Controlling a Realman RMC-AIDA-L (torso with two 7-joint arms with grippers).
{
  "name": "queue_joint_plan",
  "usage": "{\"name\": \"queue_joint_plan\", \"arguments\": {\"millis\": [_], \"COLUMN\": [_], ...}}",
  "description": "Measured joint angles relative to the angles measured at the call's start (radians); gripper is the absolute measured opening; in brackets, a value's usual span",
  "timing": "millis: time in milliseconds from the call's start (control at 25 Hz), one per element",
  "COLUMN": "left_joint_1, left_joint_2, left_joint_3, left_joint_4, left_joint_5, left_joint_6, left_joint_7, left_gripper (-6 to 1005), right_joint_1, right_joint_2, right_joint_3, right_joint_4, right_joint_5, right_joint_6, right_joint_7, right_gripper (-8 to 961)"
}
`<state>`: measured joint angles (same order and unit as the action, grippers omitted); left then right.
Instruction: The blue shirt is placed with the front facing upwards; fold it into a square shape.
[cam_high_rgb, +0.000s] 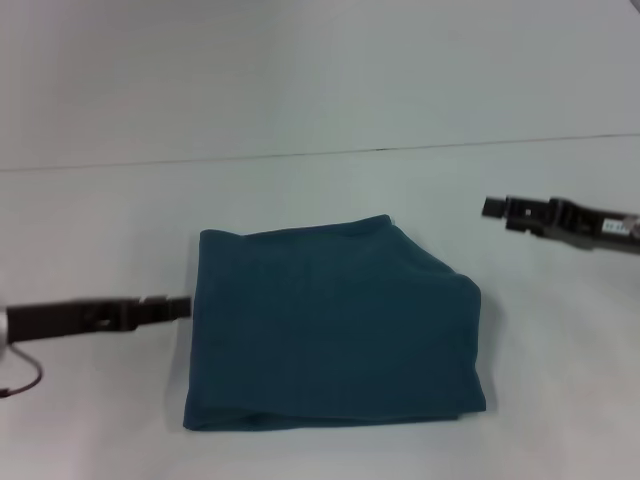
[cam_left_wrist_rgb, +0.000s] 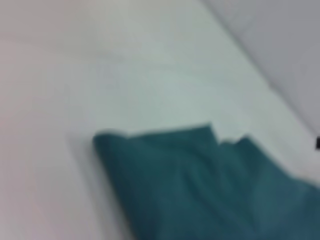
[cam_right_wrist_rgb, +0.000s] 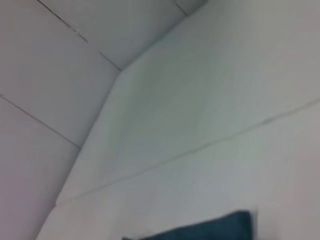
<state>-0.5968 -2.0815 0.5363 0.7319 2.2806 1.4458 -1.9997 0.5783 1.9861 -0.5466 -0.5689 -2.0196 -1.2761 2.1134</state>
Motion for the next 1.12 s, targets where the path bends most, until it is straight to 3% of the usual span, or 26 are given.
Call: {"name": "queue_joint_plan", "arguments": {"millis": [200,440,560,680,840,1040,1120], "left_joint_1": [-0.031,-0.040,-0.043,-0.048,-0.052,-0.055,-0.055], "left_joint_2": [-0.041,-0.078,-0.082,-0.082,-0.081,-0.080,-0.080], "left_joint_3": [0.014,0.084,0.107,0.118,0.144,0.177,0.181], "left_joint_4": [-0.028,-0.069,-0.108,-0.145,-0.179,-0.194,-0.194], "left_joint_5": [-0.034,-0.035,-0.035,-0.035,-0.031,-0.032,-0.033], "left_joint_6": [-0.001,-0.065,-0.101,-0.133,-0.176,-0.196,-0.197], "left_joint_7": [0.047,0.064,0.070,0.085,0.095,0.093,0.090], "left_gripper": [541,674,741,874,873,873,873], "right_joint_1": [0.044,0.078,0.088,0.096,0.109,0.129,0.139], "right_joint_2": [-0.006,0.001,0.007,0.012,0.022,0.039,0.045], "right_joint_3": [-0.009,-0.083,-0.125,-0.171,-0.226,-0.288,-0.314], "right_joint_4": [0.003,0.012,0.013,0.014,0.014,0.016,0.021], "right_joint_5": [-0.006,-0.014,-0.015,-0.015,-0.016,-0.016,-0.016], "right_joint_6": [0.010,0.011,0.010,0.010,0.016,0.071,0.106], "right_joint_7": [-0.007,-0.020,-0.016,-0.016,-0.017,-0.018,-0.018], "right_gripper": [665,447,381,316,228,3,0]}}
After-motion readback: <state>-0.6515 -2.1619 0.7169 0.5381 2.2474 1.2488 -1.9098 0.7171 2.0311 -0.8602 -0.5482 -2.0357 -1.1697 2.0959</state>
